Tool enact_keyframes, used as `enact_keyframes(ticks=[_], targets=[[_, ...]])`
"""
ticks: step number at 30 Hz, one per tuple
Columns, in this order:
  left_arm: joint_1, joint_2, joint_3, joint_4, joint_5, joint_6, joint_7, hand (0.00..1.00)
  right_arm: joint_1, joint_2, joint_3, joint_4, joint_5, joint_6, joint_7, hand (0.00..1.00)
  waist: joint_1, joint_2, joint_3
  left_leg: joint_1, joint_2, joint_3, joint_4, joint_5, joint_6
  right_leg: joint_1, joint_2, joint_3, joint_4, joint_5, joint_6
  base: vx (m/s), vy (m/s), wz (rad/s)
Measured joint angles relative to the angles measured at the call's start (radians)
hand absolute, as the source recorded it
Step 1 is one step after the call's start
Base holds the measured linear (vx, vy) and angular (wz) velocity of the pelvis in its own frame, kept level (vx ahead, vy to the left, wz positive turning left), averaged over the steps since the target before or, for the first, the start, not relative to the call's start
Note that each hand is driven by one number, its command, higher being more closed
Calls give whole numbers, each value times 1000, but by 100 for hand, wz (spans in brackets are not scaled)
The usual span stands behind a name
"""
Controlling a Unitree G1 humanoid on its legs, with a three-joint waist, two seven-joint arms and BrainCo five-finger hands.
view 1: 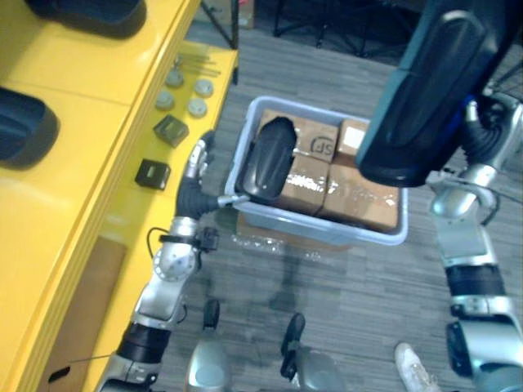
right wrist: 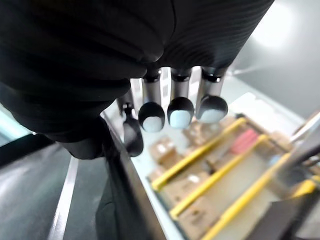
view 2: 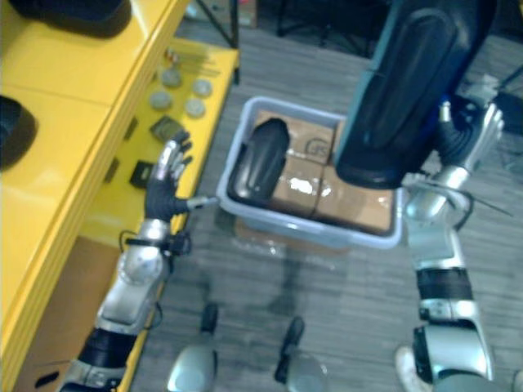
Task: Walk over and take plastic housings, then place them on the shelf
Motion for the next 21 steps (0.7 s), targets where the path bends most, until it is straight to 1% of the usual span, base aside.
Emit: enact_keyframes(ticks=[1,2,4,6,7,8,9,11,12,14,15,17,19,21], targets=[[-4,-7,-11,52,-37,28,-9,0,11,27,17,-1,-15,-18,2,100,-7,0,-8,14,0,3,-3,0,0,11,0,2,-1,0,0,-11,-13,-4],[-5,-17,-14,86,-59,47,-14,0,20,40,33,-1,-22,-30,5,100,-9,-1,-11,26,0,5,-7,0,0,22,0,3,-3,0,0,-32,-9,-5],[-7,-36,-18,133,-90,63,-21,0,33,52,56,-2,-47,-44,18,100,-9,-1,-12,41,0,7,-12,0,0,37,1,3,-10,2,1,-24,-3,-1],[-20,-40,-44,207,-182,92,-57,0,34,69,85,-4,-59,-68,42,100,-6,1,-22,40,0,14,-13,0,1,38,2,4,-19,11,0,-56,-2,-3],[-21,-43,-45,220,-203,96,-68,0,33,72,94,-4,-60,-73,46,100,-6,1,-22,40,0,18,-13,0,2,38,2,5,-21,12,0,-45,0,-4],[-21,-50,-48,247,-248,99,-93,0,33,78,108,-4,-70,-79,60,100,-6,0,-24,40,0,22,-13,1,3,39,1,7,-25,17,-1,-34,2,-5],[-21,-52,-50,268,-313,118,-130,0,33,82,120,-4,-83,-79,73,100,-6,0,-29,40,-1,24,-13,2,4,39,0,9,-28,22,1,-23,3,-4],[-22,-63,-57,296,-397,133,-172,0,33,87,132,-4,-90,-79,89,100,-7,1,-35,42,-2,24,-13,3,4,43,0,8,-31,24,2,0,0,0],[-22,-69,-63,312,-449,133,-196,0,33,88,140,0,-96,-78,100,100,-7,1,-35,50,-3,23,-13,3,4,54,-1,7,-35,24,3,-4,-3,4],[-22,-72,-86,330,-489,134,-210,0,33,91,157,7,-105,-78,110,100,-7,1,-41,58,-4,21,-13,3,4,68,-1,2,-43,25,4,-8,-7,5],[-23,-77,-100,344,-505,131,-212,0,33,97,171,14,-112,-78,115,100,-7,0,-54,55,-4,20,-14,3,4,69,1,1,-49,27,3,-7,-9,4],[-24,-88,-120,365,-517,124,-215,0,32,104,202,42,-129,-77,128,100,-7,3,-70,55,-4,17,-14,3,4,70,1,-1,-50,27,3,-11,-9,4],[-24,-97,-123,366,-544,113,-216,0,32,109,220,66,-139,-71,129,100,-6,3,-72,54,-5,13,-15,3,4,71,1,-4,-50,27,3,-27,-4,5],[-24,-103,-130,369,-545,85,-216,0,32,117,238,91,-160,-57,129,100,-6,3,-72,53,-6,7,-15,3,4,73,1,-7,-50,28,3,-33,-2,5]])
